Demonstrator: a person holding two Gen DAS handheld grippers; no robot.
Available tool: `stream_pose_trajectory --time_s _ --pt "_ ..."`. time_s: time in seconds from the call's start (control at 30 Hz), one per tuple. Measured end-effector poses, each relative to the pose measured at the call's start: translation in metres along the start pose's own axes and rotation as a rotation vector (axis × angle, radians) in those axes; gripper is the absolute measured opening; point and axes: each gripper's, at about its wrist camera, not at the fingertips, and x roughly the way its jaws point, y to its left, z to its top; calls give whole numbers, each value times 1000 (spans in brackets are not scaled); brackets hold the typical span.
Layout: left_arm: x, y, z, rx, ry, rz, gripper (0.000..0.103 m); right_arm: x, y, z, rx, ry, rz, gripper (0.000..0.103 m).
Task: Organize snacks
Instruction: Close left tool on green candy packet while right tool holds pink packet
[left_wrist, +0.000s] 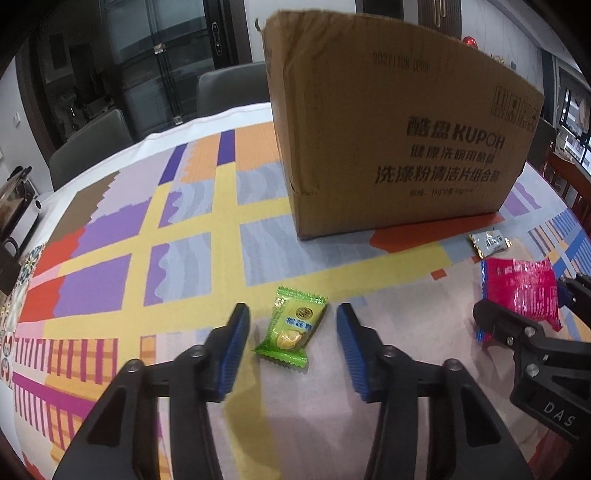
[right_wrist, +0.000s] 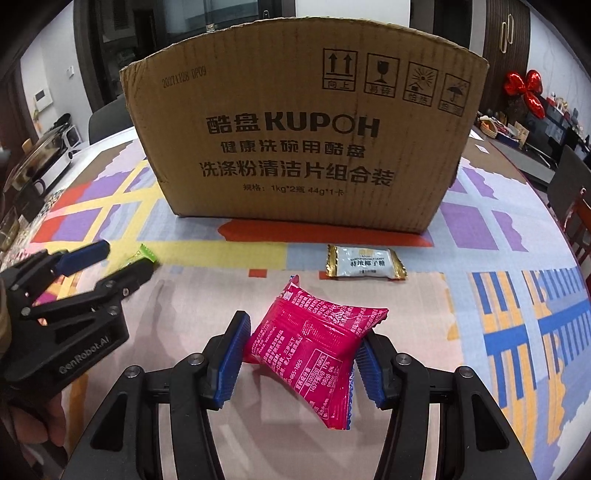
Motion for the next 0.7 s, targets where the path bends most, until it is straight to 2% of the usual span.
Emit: stream_pose_trajectory --time_s 0.13,0.37,0.7 --pt "2 0 -2 -9 9 -1 41 2 3 5 -6 -2 8 56" --pt "2 -2 -4 -18 2 -14 27 7 8 12 -23 -8 20 56" --pt "1 -3 -3 -41 3 -1 24 5 0 13 -14 -15 23 56"
